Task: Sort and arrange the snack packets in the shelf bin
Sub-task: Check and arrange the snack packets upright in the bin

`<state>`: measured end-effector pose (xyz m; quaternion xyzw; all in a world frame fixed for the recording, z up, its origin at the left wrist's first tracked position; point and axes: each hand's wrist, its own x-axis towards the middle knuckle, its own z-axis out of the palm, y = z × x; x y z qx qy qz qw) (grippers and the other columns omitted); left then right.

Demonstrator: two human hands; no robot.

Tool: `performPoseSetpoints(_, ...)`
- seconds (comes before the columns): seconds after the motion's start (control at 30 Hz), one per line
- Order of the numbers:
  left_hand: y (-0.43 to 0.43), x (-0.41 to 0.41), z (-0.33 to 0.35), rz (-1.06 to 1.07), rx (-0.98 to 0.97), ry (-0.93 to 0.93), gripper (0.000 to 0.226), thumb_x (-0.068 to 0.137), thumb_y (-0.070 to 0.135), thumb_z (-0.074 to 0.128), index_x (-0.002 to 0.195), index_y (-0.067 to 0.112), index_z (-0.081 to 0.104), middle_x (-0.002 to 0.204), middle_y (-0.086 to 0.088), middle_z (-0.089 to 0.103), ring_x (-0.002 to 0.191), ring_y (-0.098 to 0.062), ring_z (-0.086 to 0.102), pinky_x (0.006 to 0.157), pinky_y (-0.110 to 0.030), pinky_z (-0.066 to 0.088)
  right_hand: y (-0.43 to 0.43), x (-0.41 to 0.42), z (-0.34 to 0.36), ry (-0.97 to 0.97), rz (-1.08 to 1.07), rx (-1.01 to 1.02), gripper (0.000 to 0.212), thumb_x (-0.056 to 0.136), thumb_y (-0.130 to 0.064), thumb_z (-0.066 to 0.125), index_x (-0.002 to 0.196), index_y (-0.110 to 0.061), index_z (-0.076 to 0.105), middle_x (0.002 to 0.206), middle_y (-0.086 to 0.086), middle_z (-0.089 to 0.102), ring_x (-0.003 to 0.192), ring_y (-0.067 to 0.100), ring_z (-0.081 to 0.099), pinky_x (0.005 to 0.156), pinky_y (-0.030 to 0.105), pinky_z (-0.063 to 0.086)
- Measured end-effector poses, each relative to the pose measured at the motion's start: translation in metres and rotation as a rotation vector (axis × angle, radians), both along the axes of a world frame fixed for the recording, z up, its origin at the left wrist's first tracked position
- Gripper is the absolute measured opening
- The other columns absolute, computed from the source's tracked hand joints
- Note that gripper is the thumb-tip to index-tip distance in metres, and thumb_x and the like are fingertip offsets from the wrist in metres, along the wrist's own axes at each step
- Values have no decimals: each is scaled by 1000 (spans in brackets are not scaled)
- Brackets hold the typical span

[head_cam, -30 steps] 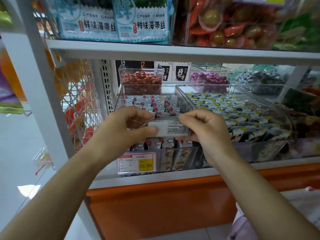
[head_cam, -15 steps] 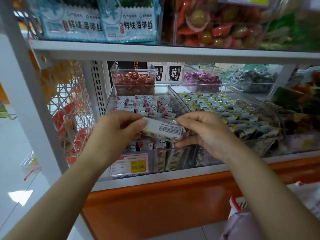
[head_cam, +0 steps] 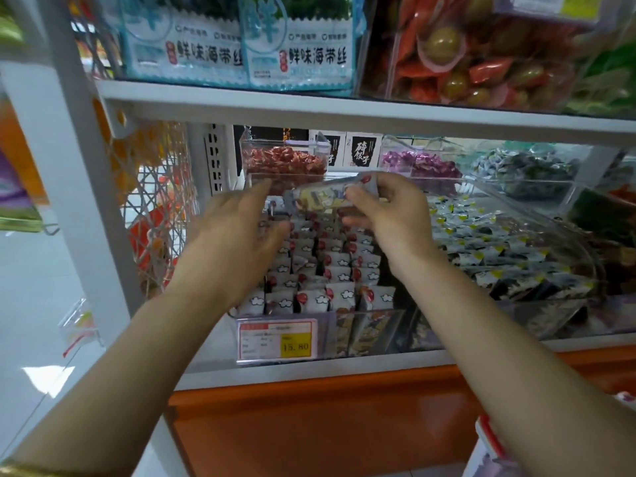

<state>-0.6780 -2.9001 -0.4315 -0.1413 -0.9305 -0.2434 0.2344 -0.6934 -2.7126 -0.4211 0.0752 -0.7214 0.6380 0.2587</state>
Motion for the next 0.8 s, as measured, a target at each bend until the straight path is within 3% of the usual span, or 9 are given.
performPoseSetpoints(0.07,-6,-12,-6,59,-192,-108,67,92,52,36,149,24,13,157,-2,16,144,-21,8,115,-46,11,-9,-31,4,2,-59,120,11,89,-8,61,98,-5,59,95,4,60,89,27,65,70,33,59)
performPoseSetpoints(0.13,-9,-19,-13,50,-219,-172,69,92,53,36,149,22,13,158,-1,9,145,-19,3,116,-43,8,-18,-60,4,31,-106,302,22,90,-13,60,108,-1,57,108,8,59,100,26,60,81,38,54)
performPoseSetpoints(0.23,-9,-23,-20,7,-148,-166,67,91,53,37,147,21,22,158,0,11,144,-17,6,116,-39,12,-31,-92,4,126,-120,613,17,91,-13,56,104,-3,59,101,7,60,91,16,54,72,23,39)
performPoseSetpoints(0.37,-11,-26,-24,-15,-85,-168,65,90,52,41,145,20,30,158,1,9,144,-16,6,116,-38,14,-40,-125,6,113,-103,1057,12,91,-16,56,95,-5,57,94,8,54,84,16,50,68,24,38)
performPoseSetpoints(0.47,-11,-26,-25,-29,-67,-159,63,90,51,44,144,20,33,158,2,8,144,-16,5,115,-35,12,-46,-137,6,105,-58,1155,18,90,-18,56,77,-16,45,85,4,48,77,16,45,58,21,31)
performPoseSetpoints(0.57,-11,-26,-26,-43,-48,-154,63,90,51,44,144,20,33,158,1,7,144,-15,3,114,-34,12,-54,-144,-6,-23,37,1245,16,92,-23,53,83,-11,60,89,2,60,85,18,54,81,33,45)
performPoseSetpoints(0.63,-11,-25,-27,-51,-35,-158,62,90,50,45,143,20,35,158,1,7,144,-15,3,114,-34,13,-55,-147,-14,-100,75,1338,23,95,-26,47,93,-12,66,95,2,63,94,19,55,94,40,42)
performPoseSetpoints(0.8,-10,-26,-27,-64,-22,-162,54,92,48,44,136,17,44,158,3,5,143,-11,0,111,-28,11,-49,-170,4,-82,-133,1057,20,95,-12,45,96,-9,64,101,8,65,89,20,59,85,32,48)
